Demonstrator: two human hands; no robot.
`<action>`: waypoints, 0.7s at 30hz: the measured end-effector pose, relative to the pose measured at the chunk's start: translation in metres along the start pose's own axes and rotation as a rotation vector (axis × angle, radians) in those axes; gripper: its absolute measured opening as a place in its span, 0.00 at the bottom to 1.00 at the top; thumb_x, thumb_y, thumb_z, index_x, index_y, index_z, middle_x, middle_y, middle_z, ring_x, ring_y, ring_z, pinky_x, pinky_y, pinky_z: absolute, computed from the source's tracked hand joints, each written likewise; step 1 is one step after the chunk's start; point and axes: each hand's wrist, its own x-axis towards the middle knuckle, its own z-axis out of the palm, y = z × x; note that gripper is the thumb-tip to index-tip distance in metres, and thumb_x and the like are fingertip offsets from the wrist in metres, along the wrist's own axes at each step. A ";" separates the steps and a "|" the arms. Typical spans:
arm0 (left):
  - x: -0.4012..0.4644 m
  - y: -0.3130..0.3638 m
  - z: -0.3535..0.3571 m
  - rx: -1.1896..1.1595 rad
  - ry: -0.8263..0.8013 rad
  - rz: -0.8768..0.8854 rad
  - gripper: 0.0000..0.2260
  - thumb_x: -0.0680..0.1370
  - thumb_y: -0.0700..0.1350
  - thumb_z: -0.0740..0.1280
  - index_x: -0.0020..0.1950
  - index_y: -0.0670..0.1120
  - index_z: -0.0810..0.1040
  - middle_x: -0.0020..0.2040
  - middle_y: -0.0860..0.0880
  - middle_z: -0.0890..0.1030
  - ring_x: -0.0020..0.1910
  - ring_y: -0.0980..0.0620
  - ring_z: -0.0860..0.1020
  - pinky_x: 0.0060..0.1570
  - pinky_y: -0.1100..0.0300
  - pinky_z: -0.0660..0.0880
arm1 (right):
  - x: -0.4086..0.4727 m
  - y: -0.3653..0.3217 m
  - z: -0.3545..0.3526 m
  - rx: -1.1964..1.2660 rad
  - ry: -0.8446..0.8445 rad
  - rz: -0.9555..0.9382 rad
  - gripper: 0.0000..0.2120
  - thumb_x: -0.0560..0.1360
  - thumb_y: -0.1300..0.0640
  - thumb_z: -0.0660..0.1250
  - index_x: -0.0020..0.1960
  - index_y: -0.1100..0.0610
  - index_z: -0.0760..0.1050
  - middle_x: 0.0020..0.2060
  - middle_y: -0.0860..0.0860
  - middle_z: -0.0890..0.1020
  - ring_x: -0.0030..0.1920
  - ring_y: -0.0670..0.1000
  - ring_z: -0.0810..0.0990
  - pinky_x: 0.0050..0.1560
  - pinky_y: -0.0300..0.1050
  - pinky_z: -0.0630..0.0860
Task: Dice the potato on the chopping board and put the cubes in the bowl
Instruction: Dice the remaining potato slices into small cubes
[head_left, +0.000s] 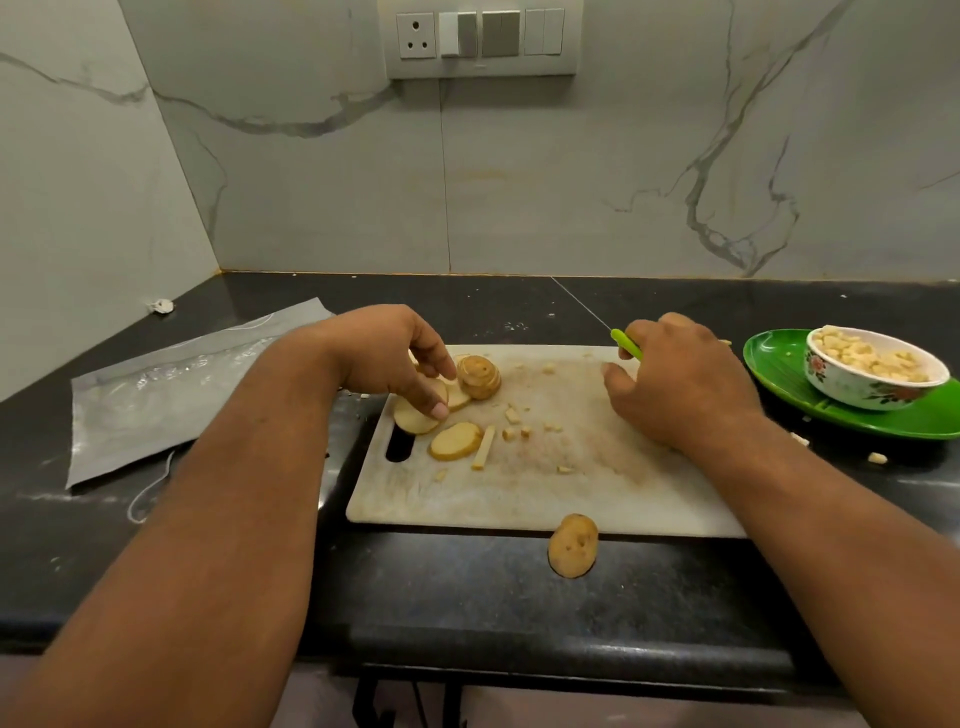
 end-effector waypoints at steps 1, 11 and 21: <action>0.000 0.001 0.000 0.011 -0.015 -0.010 0.18 0.66 0.52 0.84 0.53 0.59 0.85 0.52 0.60 0.83 0.52 0.59 0.77 0.57 0.54 0.73 | -0.002 -0.003 0.000 0.010 0.002 -0.013 0.11 0.77 0.43 0.64 0.50 0.51 0.73 0.46 0.51 0.72 0.45 0.54 0.72 0.45 0.47 0.68; -0.009 0.003 -0.008 -0.189 0.000 0.080 0.15 0.62 0.49 0.84 0.45 0.51 0.86 0.33 0.55 0.77 0.34 0.57 0.74 0.42 0.59 0.73 | -0.003 -0.003 -0.001 0.000 -0.159 0.041 0.03 0.75 0.55 0.63 0.48 0.50 0.73 0.47 0.50 0.73 0.45 0.53 0.70 0.44 0.46 0.67; 0.018 0.080 0.052 -0.474 0.392 0.222 0.05 0.74 0.51 0.78 0.47 0.53 0.86 0.44 0.53 0.85 0.43 0.58 0.81 0.40 0.63 0.78 | 0.000 0.004 -0.007 0.115 -0.073 0.175 0.11 0.72 0.44 0.69 0.46 0.51 0.78 0.42 0.50 0.80 0.43 0.54 0.77 0.41 0.46 0.70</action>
